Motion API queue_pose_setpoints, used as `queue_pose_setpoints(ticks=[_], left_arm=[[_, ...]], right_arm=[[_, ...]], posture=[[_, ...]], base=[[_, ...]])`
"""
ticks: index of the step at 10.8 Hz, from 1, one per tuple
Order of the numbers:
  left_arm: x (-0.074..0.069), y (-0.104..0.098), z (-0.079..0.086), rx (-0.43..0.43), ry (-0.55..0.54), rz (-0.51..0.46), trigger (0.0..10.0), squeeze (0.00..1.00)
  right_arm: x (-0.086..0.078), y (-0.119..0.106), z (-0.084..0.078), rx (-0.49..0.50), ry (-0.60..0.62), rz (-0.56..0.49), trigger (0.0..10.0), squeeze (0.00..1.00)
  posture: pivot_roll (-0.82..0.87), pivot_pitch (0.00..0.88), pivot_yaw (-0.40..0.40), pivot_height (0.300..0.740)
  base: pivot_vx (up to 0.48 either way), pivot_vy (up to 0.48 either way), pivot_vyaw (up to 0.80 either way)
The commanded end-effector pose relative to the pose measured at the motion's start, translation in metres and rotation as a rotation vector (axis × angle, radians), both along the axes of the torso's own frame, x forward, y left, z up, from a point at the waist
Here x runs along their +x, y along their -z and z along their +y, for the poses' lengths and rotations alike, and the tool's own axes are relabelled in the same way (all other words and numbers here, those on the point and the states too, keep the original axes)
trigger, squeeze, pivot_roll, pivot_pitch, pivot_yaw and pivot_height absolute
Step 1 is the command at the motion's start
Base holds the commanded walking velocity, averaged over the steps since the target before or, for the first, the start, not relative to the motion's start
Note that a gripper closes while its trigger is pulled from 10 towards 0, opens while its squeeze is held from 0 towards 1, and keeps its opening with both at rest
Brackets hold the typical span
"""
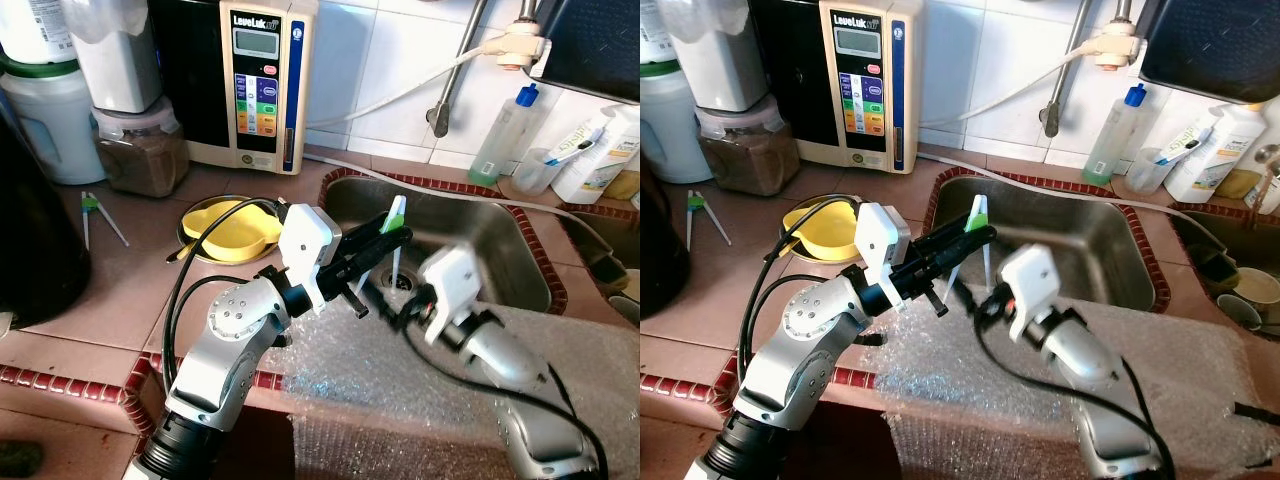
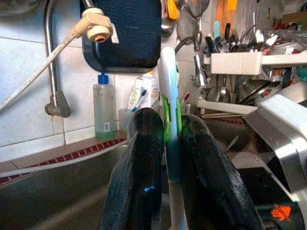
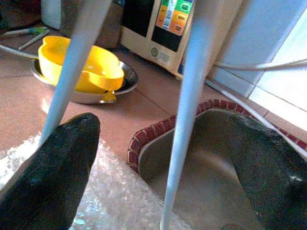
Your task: Kitchen organization
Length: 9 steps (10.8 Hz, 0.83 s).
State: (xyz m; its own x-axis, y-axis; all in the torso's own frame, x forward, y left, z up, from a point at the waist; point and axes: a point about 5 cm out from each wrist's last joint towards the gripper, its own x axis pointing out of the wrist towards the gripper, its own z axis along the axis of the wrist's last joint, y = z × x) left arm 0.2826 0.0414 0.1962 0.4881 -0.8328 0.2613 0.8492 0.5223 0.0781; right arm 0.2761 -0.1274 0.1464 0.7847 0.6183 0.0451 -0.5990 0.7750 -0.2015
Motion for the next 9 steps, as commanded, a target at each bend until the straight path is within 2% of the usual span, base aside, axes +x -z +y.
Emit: queue_pose_setpoints(ticks=[1, 2, 3, 4, 5, 7, 8, 9], left_arm=[[-0.002, -0.006, -0.007, -0.019, 0.02, -0.018, 0.0, 0.0], [-0.003, -0.008, -0.008, -0.022, 0.028, -0.025, 0.0, 0.0], [-0.001, -0.01, -0.006, -0.023, 0.017, -0.03, 0.0, 0.0], [-0.002, -0.01, -0.007, -0.03, 0.027, -0.027, 0.0, 0.0], [-0.002, -0.011, -0.007, -0.034, 0.033, -0.026, 0.0, 0.0], [-0.004, -0.01, -0.008, -0.029, 0.045, -0.022, 0.0, 0.0], [-0.005, -0.007, -0.009, -0.013, 0.058, -0.022, 0.0, 0.0], [-0.005, -0.007, -0.009, -0.011, 0.058, -0.023, 0.0, 0.0]], right_arm=[[0.0, 0.005, 0.003, -0.053, -0.028, 0.015, 10.0, 1.0], [0.006, 0.01, -0.002, -0.086, 0.01, 0.032, 10.0, 0.86], [0.01, 0.01, -0.001, -0.081, 0.005, 0.041, 10.0, 0.0], [0.018, 0.012, 0.001, -0.094, 0.038, 0.047, 5.4, 0.0], [0.021, 0.012, 0.0, -0.092, 0.055, 0.051, 0.0, 0.0], [0.032, 0.009, -0.001, -0.081, 0.082, 0.037, 0.0, 0.0], [0.043, -0.001, 0.003, -0.077, 0.084, -0.002, 0.0, 0.0], [0.045, -0.003, 0.006, -0.092, 0.074, -0.018, 0.0, 0.0]], posture=[[0.1, 0.0, -0.095, 0.74], [0.1, 0.0, -0.095, 0.74], [0.1, 0.0, -0.092, 0.74], [0.11, 0.0, -0.09, 0.74], [0.11, 0.0, -0.09, 0.74], [0.11, 0.0, -0.087, 0.74], [0.11, 0.0, -0.085, 0.74], [0.11, 0.0, -0.084, 0.74]], base=[[0.0, 0.0, 0.0], [0.0, 0.0, 0.0], [0.0, 0.0, 0.0], [0.0, 0.0, 0.0], [0.0, 0.0, 0.0], [0.0, 0.0, 0.0], [0.0, 0.0, 0.0], [0.0, 0.0, 0.0]])
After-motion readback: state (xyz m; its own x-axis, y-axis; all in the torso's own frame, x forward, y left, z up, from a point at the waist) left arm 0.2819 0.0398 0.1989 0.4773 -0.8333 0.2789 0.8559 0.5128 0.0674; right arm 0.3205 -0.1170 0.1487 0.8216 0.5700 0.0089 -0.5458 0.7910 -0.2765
